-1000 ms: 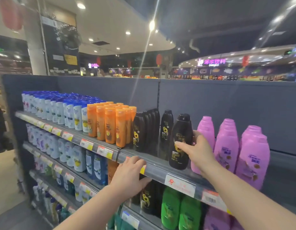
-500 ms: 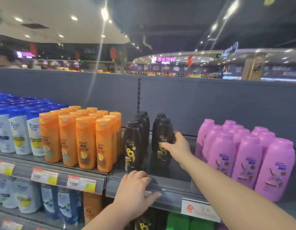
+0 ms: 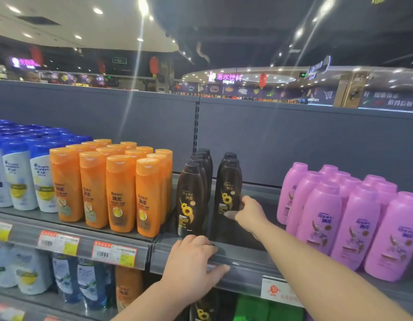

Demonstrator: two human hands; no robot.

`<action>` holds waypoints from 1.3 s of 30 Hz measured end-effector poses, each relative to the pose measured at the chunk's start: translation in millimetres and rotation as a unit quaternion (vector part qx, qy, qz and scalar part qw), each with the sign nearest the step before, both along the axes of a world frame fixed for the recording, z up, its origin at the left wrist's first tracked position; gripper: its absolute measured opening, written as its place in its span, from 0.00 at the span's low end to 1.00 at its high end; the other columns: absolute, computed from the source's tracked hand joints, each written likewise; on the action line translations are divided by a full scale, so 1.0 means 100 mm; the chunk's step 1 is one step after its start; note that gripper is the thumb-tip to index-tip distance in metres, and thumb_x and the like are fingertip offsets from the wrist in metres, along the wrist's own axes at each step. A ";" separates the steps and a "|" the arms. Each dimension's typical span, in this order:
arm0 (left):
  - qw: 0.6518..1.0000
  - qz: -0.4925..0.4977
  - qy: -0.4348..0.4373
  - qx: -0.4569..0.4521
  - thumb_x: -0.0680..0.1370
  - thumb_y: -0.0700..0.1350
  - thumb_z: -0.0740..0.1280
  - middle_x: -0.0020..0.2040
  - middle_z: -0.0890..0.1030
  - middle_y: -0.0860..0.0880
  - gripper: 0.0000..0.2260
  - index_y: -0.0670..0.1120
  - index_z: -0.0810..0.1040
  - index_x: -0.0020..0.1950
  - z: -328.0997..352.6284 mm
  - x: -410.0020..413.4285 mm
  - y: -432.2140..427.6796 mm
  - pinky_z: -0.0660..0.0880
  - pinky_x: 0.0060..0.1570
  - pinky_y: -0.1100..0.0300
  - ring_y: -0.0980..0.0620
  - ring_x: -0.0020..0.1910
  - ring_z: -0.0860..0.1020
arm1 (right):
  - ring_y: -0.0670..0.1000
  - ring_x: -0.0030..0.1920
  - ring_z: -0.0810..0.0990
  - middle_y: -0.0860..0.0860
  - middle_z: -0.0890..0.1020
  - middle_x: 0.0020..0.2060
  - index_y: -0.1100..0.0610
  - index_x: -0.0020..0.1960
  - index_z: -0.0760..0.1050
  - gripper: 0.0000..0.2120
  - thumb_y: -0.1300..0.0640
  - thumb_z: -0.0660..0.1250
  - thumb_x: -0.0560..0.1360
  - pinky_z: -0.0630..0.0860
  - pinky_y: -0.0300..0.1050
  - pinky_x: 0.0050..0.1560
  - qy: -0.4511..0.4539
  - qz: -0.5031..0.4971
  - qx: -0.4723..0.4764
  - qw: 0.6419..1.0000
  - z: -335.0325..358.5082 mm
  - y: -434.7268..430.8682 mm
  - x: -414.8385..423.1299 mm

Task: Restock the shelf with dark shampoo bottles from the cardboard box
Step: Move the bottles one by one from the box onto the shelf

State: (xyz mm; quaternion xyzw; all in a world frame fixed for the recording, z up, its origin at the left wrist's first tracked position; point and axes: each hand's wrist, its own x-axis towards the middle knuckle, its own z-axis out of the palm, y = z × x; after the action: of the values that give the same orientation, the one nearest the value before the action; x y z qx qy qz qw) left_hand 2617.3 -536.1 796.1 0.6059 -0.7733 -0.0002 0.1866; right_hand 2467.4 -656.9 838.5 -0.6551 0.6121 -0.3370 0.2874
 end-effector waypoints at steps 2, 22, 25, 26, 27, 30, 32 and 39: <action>1.000 0.000 0.003 0.004 0.73 0.67 0.56 0.62 0.73 0.59 0.27 0.55 0.72 0.66 0.02 0.01 0.00 0.62 0.62 0.57 0.56 0.62 0.66 | 0.55 0.58 0.77 0.53 0.78 0.58 0.56 0.61 0.69 0.22 0.55 0.72 0.70 0.74 0.49 0.57 0.004 -0.004 0.012 1.000 0.02 -0.02 0.06; 1.000 -0.010 0.007 -0.009 0.73 0.65 0.57 0.61 0.73 0.57 0.26 0.54 0.71 0.66 0.00 0.00 0.04 0.63 0.62 0.55 0.54 0.61 0.68 | 0.57 0.59 0.76 0.55 0.76 0.61 0.56 0.63 0.67 0.25 0.53 0.71 0.71 0.74 0.51 0.60 0.034 -0.024 0.016 0.999 0.05 -0.02 0.12; 1.000 -0.013 0.007 -0.019 0.73 0.66 0.57 0.61 0.73 0.57 0.26 0.54 0.72 0.65 -0.02 0.01 0.04 0.64 0.62 0.56 0.54 0.60 0.68 | 0.57 0.60 0.75 0.55 0.75 0.62 0.56 0.64 0.65 0.26 0.52 0.71 0.71 0.73 0.49 0.57 0.043 -0.026 0.009 0.999 0.05 0.01 0.11; 1.000 -0.016 0.007 -0.023 0.73 0.66 0.57 0.61 0.73 0.57 0.26 0.54 0.72 0.65 -0.03 0.01 0.04 0.64 0.61 0.56 0.54 0.60 0.68 | 0.56 0.60 0.75 0.55 0.75 0.62 0.56 0.65 0.65 0.26 0.52 0.71 0.71 0.73 0.49 0.57 0.047 -0.028 0.004 0.998 0.06 0.03 0.11; 0.999 -0.018 0.006 -0.027 0.73 0.66 0.57 0.61 0.73 0.57 0.26 0.54 0.72 0.65 -0.04 0.01 0.04 0.64 0.61 0.56 0.54 0.60 0.68 | 0.56 0.60 0.75 0.55 0.75 0.62 0.56 0.64 0.65 0.26 0.52 0.71 0.71 0.73 0.48 0.55 0.051 -0.030 -0.003 0.998 0.07 0.05 0.09; 0.999 -0.023 0.005 -0.036 0.73 0.66 0.57 0.60 0.74 0.57 0.26 0.54 0.72 0.65 -0.04 0.01 0.05 0.64 0.60 0.56 0.53 0.60 0.68 | 0.55 0.59 0.76 0.54 0.75 0.61 0.56 0.64 0.65 0.26 0.52 0.71 0.71 0.71 0.44 0.50 0.061 -0.033 -0.023 0.997 0.10 0.13 0.04; 0.999 -0.026 0.008 -0.045 0.73 0.66 0.57 0.60 0.74 0.57 0.25 0.54 0.73 0.64 -0.05 0.01 0.05 0.64 0.60 0.56 0.53 0.60 0.69 | 0.54 0.58 0.75 0.54 0.75 0.61 0.55 0.65 0.66 0.26 0.52 0.71 0.71 0.69 0.41 0.46 0.064 -0.034 -0.036 0.997 0.12 0.20 -0.01; 0.996 -0.037 0.042 -0.063 0.73 0.65 0.58 0.60 0.75 0.56 0.24 0.53 0.74 0.63 -0.04 0.01 0.08 0.65 0.61 0.56 0.53 0.61 0.70 | 0.47 0.48 0.75 0.47 0.77 0.55 0.51 0.63 0.68 0.24 0.50 0.71 0.70 0.65 0.32 0.35 0.056 -0.018 -0.083 0.995 0.12 0.58 -0.23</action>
State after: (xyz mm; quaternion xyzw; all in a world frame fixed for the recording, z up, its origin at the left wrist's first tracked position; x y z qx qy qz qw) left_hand 2618.2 -528.2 791.7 0.5631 -0.7854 0.0163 0.2566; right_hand 2444.4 -599.2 850.1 -0.6834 0.6090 -0.3543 0.1913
